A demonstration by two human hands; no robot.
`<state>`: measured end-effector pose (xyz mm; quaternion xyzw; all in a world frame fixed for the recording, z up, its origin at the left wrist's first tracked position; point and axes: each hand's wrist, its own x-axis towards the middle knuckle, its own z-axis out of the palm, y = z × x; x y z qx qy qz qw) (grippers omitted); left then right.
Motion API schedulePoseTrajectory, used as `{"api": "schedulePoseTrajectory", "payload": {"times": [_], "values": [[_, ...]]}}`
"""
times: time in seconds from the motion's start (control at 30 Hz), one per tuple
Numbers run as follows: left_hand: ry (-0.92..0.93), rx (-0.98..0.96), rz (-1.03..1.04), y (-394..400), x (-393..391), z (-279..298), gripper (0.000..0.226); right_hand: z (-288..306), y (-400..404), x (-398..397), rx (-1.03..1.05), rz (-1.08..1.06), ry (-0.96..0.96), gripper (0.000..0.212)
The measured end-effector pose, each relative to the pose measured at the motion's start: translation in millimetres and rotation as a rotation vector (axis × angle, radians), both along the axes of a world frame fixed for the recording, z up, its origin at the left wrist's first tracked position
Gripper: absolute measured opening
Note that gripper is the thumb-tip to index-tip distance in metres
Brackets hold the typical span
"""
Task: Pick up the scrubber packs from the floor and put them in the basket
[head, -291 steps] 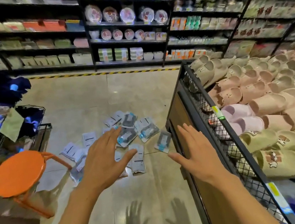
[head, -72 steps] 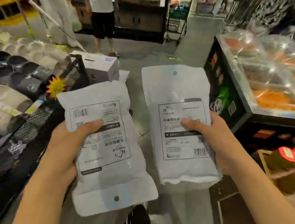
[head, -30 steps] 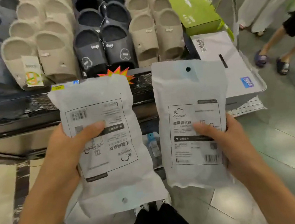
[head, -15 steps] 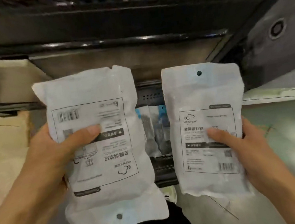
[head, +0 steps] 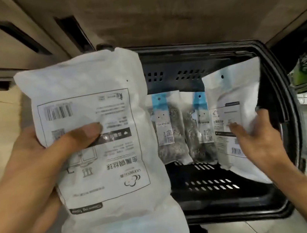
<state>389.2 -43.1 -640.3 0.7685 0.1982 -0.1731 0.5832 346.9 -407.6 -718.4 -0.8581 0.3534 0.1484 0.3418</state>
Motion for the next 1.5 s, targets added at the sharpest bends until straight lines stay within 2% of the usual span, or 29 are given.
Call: {"api": "schedulePoseTrajectory", "payload": {"times": [0.1,0.23,0.3,0.33,0.43,0.5,0.7,0.8,0.9,1.03,1.1,1.17,1.23,1.3,1.37,1.5], "values": [[-0.012,-0.017,0.011,-7,0,-6,0.067,-39,9,1,-0.373,0.204,0.099,0.034],[0.003,0.002,0.024,-13,0,-9,0.094,-80,31,10,-0.502,0.260,0.115,0.036],[-0.003,-0.032,0.029,-20,3,-5,0.100,-90,44,18,-0.472,0.241,0.172,0.043],[-0.019,-0.035,0.018,-22,3,-3,0.095,-93,51,21,-0.463,0.248,0.202,0.048],[-0.017,-0.159,0.027,-35,5,1,0.046,-101,70,24,-0.442,0.368,0.282,0.061],[0.024,-0.253,0.042,-47,6,10,0.039,-102,78,23,-0.367,0.426,0.311,0.062],[-0.016,-0.283,0.083,-62,12,6,0.045,-90,57,25,-0.086,0.392,0.279,0.064],[-0.028,-0.307,0.068,-76,18,-1,0.065,-72,40,28,0.084,0.270,0.093,0.061],[-0.032,-0.334,0.028,-92,25,-9,0.064,-47,27,27,0.202,0.165,-0.084,0.053],[-0.087,-0.226,-0.162,-116,29,-27,0.055,-13,7,30,0.293,0.054,-0.237,0.044],[-0.239,-0.087,-0.334,-123,30,-43,0.060,1,-1,33,0.345,-0.003,-0.302,0.041],[-0.489,0.093,-0.638,-126,30,-68,0.073,9,-10,34,0.337,-0.011,-0.372,0.042],[-0.720,0.354,-0.982,-121,29,-98,0.088,11,-18,34,0.305,0.034,-0.409,0.044],[-0.846,0.554,-1.286,-113,28,-124,0.088,7,-25,34,0.290,0.062,-0.437,0.045],[-0.858,0.675,-1.559,-106,30,-148,0.085,1,-31,33,0.273,0.107,-0.457,0.046],[-0.744,0.930,-1.910,-94,41,-182,0.107,-12,-33,26,0.252,0.138,-0.445,0.047]]}}
